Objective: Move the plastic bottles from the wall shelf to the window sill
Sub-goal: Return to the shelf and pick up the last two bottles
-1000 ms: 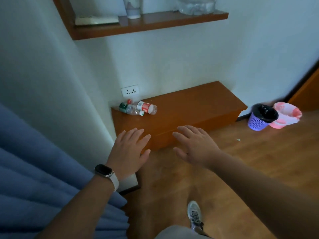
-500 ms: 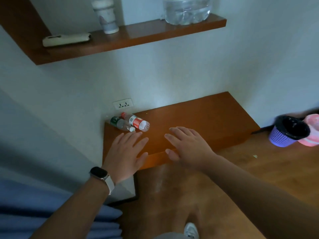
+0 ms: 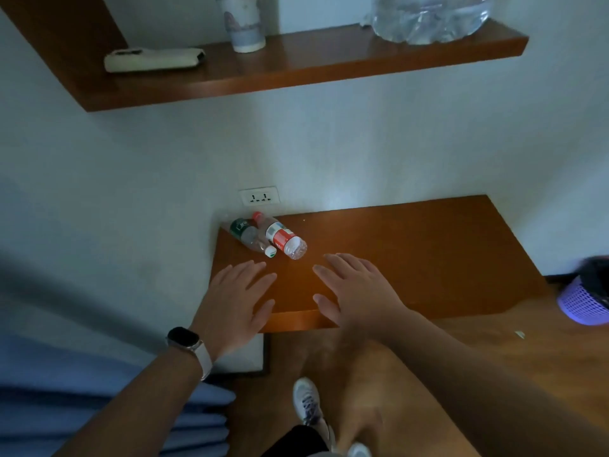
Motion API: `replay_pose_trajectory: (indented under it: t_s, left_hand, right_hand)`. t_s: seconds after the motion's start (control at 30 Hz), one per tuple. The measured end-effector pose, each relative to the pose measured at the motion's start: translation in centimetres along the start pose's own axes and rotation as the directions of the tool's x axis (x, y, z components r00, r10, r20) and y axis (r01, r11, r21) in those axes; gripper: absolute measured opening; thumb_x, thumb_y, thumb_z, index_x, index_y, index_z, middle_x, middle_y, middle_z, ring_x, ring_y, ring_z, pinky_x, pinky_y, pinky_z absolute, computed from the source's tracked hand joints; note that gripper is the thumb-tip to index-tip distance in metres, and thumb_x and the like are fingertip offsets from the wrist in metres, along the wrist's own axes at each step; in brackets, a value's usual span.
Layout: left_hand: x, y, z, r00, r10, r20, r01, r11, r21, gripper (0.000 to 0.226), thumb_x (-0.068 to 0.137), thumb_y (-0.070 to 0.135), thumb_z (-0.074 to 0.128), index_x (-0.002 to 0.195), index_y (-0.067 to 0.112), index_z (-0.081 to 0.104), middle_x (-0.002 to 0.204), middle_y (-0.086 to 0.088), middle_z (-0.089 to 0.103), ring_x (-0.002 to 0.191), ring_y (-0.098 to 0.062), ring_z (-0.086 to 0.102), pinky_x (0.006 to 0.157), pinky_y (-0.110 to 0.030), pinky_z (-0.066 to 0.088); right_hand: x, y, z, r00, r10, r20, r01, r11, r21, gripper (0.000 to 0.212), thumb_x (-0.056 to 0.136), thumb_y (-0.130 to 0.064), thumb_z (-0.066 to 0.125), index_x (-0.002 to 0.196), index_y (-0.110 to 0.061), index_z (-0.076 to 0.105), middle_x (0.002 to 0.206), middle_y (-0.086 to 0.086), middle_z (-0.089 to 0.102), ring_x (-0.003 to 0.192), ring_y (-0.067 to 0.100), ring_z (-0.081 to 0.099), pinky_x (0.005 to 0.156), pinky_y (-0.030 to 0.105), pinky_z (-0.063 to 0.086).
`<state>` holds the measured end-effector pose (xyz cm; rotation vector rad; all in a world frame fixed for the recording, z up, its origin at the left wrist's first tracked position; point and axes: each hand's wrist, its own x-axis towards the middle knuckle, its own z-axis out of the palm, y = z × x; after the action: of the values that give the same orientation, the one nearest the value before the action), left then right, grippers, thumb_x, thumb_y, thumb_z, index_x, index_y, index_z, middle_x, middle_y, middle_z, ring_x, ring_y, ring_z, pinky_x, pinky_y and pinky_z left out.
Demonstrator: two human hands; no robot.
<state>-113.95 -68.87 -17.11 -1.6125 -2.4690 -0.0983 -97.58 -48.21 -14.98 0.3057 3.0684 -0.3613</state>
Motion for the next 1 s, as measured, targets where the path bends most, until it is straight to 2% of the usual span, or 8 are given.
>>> replay_pose_trajectory:
  t_s: [0.27,0.4,0.5,0.83,1.0]
  left_hand:
    - [4.0,-5.3,5.8,0.993,-0.11,0.045,0.112,0.993,-0.041,0.048,0.093,0.049,0.043,0.124,0.021,0.066,0.131,-0.007,0.066,0.122,-0.031,0.062,0.1,-0.051,0.048]
    - [7.0,-8.4,8.7,0.984,-0.169,0.057,0.174,0.979,-0.107,0.038,0.093,0.04,0.062,0.125,0.022,0.064,0.132,-0.004,0.063,0.124,-0.028,0.059,0.102,-0.049,0.046]
    - [8.1,-10.6,10.4,0.978,-0.192,0.086,0.202,0.971,-0.129,0.043,0.091,0.039,0.067,0.129,0.023,0.061,0.135,-0.004,0.061,0.127,-0.026,0.056,0.105,-0.046,0.044]
    - [10.4,-13.5,12.8,0.909,-0.377,0.18,0.412,0.877,-0.246,0.044,0.094,0.033,0.063,0.136,0.022,0.056,0.142,-0.004,0.054,0.134,-0.025,0.05,0.11,-0.044,0.04]
    - [10.5,-14.5,14.9,0.872,-0.436,0.221,0.479,0.852,-0.211,0.046,0.092,0.029,0.066,0.136,0.022,0.056,0.148,-0.007,0.05,0.139,-0.027,0.044,0.112,-0.043,0.038]
  right_hand:
    - [6.0,1.8,-0.1,0.998,0.043,0.048,-0.043,0.999,-0.011,0.058,0.101,-0.057,0.032,0.153,-0.03,0.029,0.161,-0.001,0.029,0.15,0.024,0.022,0.12,0.043,0.018]
    - [10.6,2.6,-0.3,0.995,0.049,0.089,-0.042,0.996,-0.082,0.059,0.1,-0.058,0.033,0.152,-0.03,0.032,0.16,-0.001,0.031,0.149,0.024,0.024,0.118,0.043,0.021]
    - [13.7,2.4,0.2,0.994,0.072,0.087,-0.063,0.993,-0.099,0.059,0.1,-0.058,0.034,0.152,-0.03,0.03,0.16,-0.001,0.031,0.149,0.022,0.024,0.118,0.043,0.022]
    - [21.4,2.7,3.6,0.984,0.095,0.151,-0.093,0.995,-0.019,0.061,0.098,-0.061,0.036,0.151,-0.029,0.032,0.157,-0.002,0.035,0.145,0.022,0.03,0.115,0.044,0.027]
    - [24.3,3.1,6.4,0.979,0.083,0.186,-0.092,0.995,0.045,0.062,0.098,-0.059,0.042,0.151,-0.028,0.031,0.156,-0.002,0.036,0.142,0.022,0.034,0.112,0.044,0.03]
